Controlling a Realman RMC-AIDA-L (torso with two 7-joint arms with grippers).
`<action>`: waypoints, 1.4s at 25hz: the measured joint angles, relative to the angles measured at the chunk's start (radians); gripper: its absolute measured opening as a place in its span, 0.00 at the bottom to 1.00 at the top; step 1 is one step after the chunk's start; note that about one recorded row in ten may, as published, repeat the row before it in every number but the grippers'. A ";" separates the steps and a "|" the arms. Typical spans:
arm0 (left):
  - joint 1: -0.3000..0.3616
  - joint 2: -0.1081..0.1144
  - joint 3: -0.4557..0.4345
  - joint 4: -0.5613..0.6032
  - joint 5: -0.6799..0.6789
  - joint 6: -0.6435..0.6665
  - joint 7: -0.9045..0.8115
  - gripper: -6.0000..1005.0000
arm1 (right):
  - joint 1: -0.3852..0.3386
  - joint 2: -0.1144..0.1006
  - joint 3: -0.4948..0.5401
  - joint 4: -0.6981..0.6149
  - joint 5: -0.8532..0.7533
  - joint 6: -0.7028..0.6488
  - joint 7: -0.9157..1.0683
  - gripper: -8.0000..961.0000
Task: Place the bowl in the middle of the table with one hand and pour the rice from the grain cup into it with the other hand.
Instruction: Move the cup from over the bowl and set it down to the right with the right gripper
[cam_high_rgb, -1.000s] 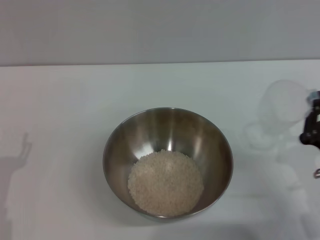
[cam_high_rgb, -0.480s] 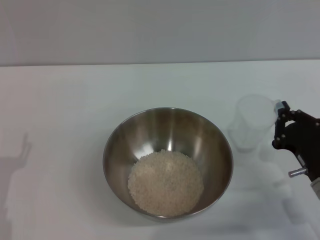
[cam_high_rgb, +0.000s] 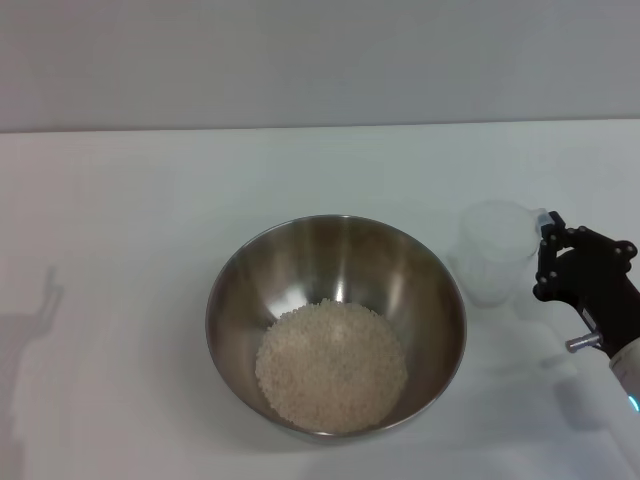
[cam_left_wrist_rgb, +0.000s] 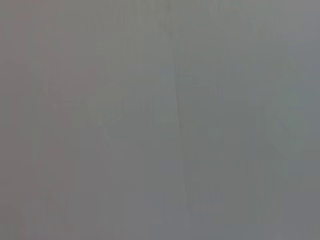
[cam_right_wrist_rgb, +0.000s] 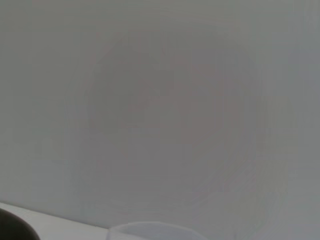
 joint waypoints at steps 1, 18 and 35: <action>0.001 0.000 0.000 0.000 0.000 0.000 0.000 0.86 | -0.001 0.000 -0.002 0.002 0.000 -0.001 0.000 0.13; -0.005 0.000 0.000 0.000 0.000 0.000 0.004 0.86 | -0.014 0.000 -0.010 -0.003 0.000 0.020 0.002 0.28; -0.007 0.000 0.000 0.000 0.000 -0.005 0.006 0.86 | -0.076 -0.001 -0.001 -0.007 0.003 0.022 0.003 0.29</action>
